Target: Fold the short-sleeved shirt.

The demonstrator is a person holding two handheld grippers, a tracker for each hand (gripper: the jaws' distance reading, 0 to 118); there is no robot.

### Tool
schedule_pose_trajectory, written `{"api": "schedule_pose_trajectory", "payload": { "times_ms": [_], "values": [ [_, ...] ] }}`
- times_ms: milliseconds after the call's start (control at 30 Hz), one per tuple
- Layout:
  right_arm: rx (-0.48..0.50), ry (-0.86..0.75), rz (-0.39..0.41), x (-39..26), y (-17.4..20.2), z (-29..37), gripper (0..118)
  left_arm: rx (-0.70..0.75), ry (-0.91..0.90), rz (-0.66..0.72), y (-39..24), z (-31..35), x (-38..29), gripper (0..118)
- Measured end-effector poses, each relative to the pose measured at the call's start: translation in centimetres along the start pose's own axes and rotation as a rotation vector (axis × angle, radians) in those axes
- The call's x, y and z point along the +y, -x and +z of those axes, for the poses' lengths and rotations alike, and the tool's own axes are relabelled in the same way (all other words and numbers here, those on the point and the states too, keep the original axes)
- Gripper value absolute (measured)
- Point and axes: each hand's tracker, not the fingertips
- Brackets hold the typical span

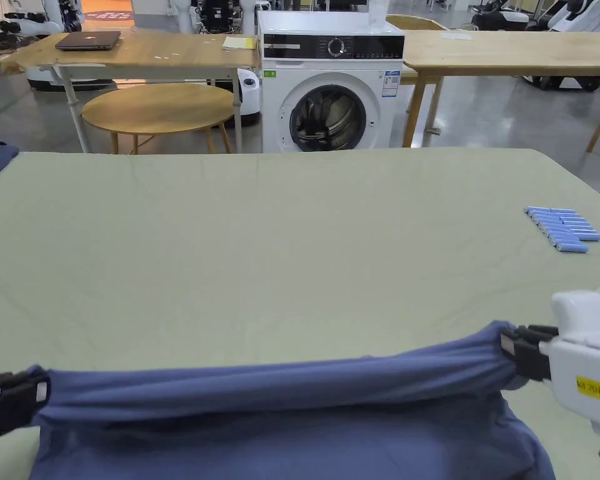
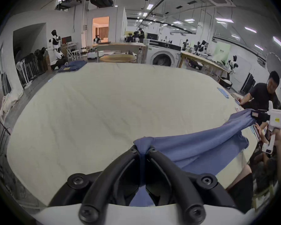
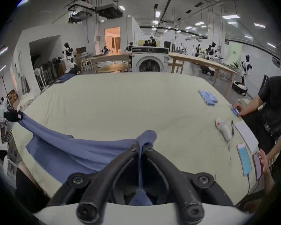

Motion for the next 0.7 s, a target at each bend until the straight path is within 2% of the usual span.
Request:
{"api": "schedule_pose_trajectory", "payload": {
  "times_ms": [67, 167, 233, 367, 400, 433, 467, 500, 533, 567, 600, 633, 667, 700],
  "values": [
    [0.002, 0.058, 0.007, -2.5, -0.1, 0.2, 0, -0.014, 0.057, 0.034, 0.5, -0.5, -2.5, 0],
    [-0.022, 0.129, 0.06, -5.9, 0.0, -0.8, 0, -0.004, 0.156, 0.058, 0.8, -2.3, -5.9, 0],
    [-0.07, 0.172, 0.033, -7.6, 0.2, -1.9, 0, 0.001, 0.209, 0.074, 0.8, -3.5, -7.7, 0],
    [-0.073, 0.22, -0.015, -10.1, -0.6, -3.8, 0, 0.016, 0.21, 0.056, 0.5, -4.9, -9.9, 0],
    [-0.074, 0.223, -0.009, -10.6, -0.6, -4.0, 1, 0.018, 0.199, 0.055, 0.5, -5.0, -10.3, 0],
    [-0.095, 0.232, 0.035, -11.3, -0.5, -4.4, 1, 0.017, 0.182, 0.057, 0.4, -4.8, -10.5, 2],
    [-0.118, 0.222, 0.095, -12.0, -0.3, -4.7, 2, 0.02, 0.168, 0.061, 0.4, -4.8, -10.7, 8],
    [-0.135, 0.205, 0.13, -12.6, 0.0, -5.0, 3, 0.025, 0.159, 0.062, 0.4, -4.8, -10.8, 27],
    [-0.149, 0.198, 0.128, -12.5, 0.6, -5.0, 7, 0.042, 0.143, 0.063, 0.1, -4.7, -11.1, 42],
    [-0.196, 0.199, 0.147, -11.9, 1.3, -4.7, 19, 0.076, 0.121, 0.059, -0.1, -4.4, -11.2, 63],
    [-0.229, 0.179, 0.188, -11.6, 2.0, -4.4, 51, 0.117, 0.095, 0.042, -0.4, -4.1, -11.2, 92],
    [-0.257, 0.14, 0.218, -11.5, 3.0, -3.6, 79, 0.122, 0.07, 0.025, -1.0, -3.6, -11.2, 99],
    [-0.275, 0.118, 0.202, -11.2, 3.4, -2.9, 101, 0.18, 0.075, -0.015, -1.8, -3.2, -11.1, 99],
    [-0.274, 0.102, 0.17, -11.0, 3.4, -2.1, 110, 0.239, 0.096, -0.042, -2.4, -2.8, -10.9, 99]
  ]
}}
